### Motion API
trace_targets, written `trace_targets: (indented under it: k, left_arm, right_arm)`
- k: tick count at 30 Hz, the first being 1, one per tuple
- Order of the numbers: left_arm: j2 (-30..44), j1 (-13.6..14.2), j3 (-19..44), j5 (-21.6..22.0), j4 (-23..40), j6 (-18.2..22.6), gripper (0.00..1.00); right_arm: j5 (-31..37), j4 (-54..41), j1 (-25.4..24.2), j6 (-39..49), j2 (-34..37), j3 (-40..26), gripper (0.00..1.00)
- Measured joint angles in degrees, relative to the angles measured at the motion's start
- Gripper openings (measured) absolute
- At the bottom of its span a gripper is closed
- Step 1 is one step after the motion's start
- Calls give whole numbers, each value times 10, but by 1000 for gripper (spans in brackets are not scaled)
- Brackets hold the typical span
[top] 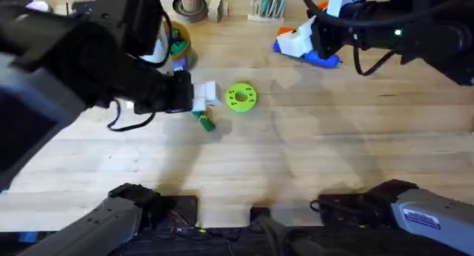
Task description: Pick up the gripper from the table and insert it into the empty holder that is missing its gripper. Then pick up a screw, insert it into the mounting hole, and use the screwdriver to tighten it. Finally, clean up the table by picking up the vegetable and placing it into the bucket.
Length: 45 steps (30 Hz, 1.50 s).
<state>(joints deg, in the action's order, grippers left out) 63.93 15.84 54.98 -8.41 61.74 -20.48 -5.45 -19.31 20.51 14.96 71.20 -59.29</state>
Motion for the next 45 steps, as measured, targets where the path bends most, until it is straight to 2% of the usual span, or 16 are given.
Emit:
trace_targets:
  k: [4,7,11,17,24,33,39,45]
  left_arm:
    - [55,0,0,-7,-19,-105,993]
    - [84,0,0,-8,-23,-165,993]
    - [121,0,0,-6,-31,-215,993]
    - [158,0,0,-6,-48,-265,993]
    - [199,0,0,-6,-71,-289,993]
    - [227,-1,0,-7,-67,-301,993]
    - [227,-2,0,21,-45,-303,993]
    - [227,-2,-2,37,-65,-305,993]
  right_arm:
    - [0,0,0,0,0,0,780]
    - [0,0,0,0,0,0,780]
    - [0,0,0,0,0,0,780]
    - [0,-3,0,0,0,0,780]
    - [0,-4,0,0,0,0,780]
    - [0,-4,0,0,0,0,780]
    - [0,-4,0,0,0,0,780]
    - [0,-4,0,0,0,0,780]
